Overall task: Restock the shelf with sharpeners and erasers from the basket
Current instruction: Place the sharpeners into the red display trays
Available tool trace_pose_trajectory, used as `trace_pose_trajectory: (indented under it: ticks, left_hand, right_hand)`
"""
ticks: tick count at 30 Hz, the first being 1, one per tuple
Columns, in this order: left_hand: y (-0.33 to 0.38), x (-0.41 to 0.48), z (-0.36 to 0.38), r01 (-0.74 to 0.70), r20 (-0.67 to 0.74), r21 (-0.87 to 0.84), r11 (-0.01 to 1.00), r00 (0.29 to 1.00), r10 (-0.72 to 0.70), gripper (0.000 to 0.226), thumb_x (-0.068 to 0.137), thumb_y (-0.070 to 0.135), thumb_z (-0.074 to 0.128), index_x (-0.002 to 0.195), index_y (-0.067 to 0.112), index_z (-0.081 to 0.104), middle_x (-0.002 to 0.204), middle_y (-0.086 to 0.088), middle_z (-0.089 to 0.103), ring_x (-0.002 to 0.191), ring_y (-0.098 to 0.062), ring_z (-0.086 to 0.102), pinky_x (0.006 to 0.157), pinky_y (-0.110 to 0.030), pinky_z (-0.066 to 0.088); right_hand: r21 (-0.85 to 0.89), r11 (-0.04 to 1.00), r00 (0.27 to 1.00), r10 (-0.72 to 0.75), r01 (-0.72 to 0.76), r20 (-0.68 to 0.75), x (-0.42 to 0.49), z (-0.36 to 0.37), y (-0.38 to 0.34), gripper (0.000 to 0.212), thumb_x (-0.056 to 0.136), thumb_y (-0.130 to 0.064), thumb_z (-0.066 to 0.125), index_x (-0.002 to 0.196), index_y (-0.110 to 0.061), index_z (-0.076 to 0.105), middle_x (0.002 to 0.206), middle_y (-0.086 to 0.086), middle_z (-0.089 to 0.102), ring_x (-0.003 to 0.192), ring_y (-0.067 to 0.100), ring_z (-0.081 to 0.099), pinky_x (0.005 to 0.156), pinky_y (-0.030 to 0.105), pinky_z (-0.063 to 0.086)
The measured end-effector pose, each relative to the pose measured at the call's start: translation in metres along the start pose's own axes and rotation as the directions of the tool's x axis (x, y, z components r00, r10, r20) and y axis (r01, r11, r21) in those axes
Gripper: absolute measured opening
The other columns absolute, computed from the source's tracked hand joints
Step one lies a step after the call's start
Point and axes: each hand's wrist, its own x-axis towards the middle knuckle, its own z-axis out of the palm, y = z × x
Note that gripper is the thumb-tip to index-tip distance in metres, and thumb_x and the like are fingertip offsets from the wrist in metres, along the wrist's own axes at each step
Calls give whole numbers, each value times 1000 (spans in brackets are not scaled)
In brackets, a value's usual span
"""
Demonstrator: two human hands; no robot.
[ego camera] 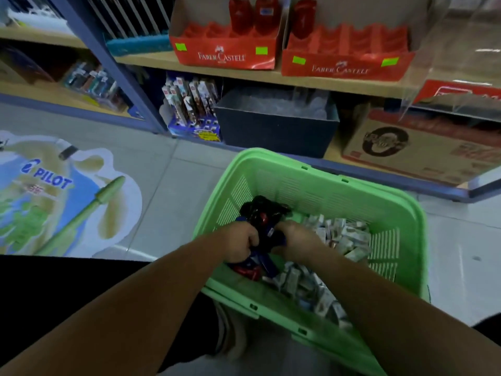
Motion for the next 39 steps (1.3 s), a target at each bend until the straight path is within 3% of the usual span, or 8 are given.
trace_pose_trajectory:
  ticks: [5,9,14,19,24,29,35,39]
  left_hand:
    - [-5,3,15,9,-54,-47,999,998,-12,37,94,2,64,128,17,70,131,-3,66,116,-22,63,90,-19,45]
    - [-9,4,23,23,-29,19,1000,999,-23,37,92,3,63,124,21,71,127,-2,68,111,-21,64,96,-32,54]
    - [-5,6,20,23,37,117,993,999,-27,37,93,6,65,126,21,68,124,-2,68,108,-23,65,95,-37,56]
    - [9,8,16,-7,50,257,966,999,-6,28,92,8,62,118,17,71,112,-6,71,99,-25,66,84,-35,57]
    - [25,24,16,-191,-120,445,875,955,270,29,90,26,70,118,18,68,116,-3,63,108,-23,58,81,-33,46]
    - [23,47,34,-315,163,703,637,944,287,75,80,56,76,144,27,52,140,0,54,128,-23,47,106,-41,30]
    - [31,57,41,-320,206,735,597,945,253,76,80,60,76,143,26,49,135,-1,58,130,-24,48,114,-44,27]
    - [30,62,40,-337,246,686,645,941,231,52,83,52,74,124,24,57,116,-1,65,110,-24,58,94,-42,43]
  right_hand:
    - [-110,993,998,25,-31,-52,18,13,11,62,84,-54,78,136,-27,56,122,6,70,110,30,66,91,36,52]
    - [-167,986,997,-11,-2,-78,28,21,11,76,79,-59,79,144,-31,52,131,1,59,119,28,60,100,38,42]
    - [127,991,999,33,-36,22,33,2,17,62,82,-35,86,138,-29,60,129,2,67,114,26,64,93,33,52]
    - [436,898,994,87,-51,-64,24,-21,24,36,80,-4,77,103,-23,57,97,5,67,83,25,65,65,34,52]
    - [527,850,986,94,-10,-134,-4,-43,30,31,84,0,71,96,-22,52,86,11,64,66,22,57,56,35,46]
    - [602,798,981,149,-42,-128,-30,-43,36,25,93,-12,71,111,-22,56,97,5,64,85,26,66,75,42,57]
    - [611,783,983,180,-120,-38,-41,-35,39,23,94,-16,73,112,-18,59,95,8,65,84,26,66,73,39,56]
    - [673,722,979,202,-162,18,-38,-36,39,24,94,-15,74,113,-17,60,103,15,69,87,28,69,77,44,59]
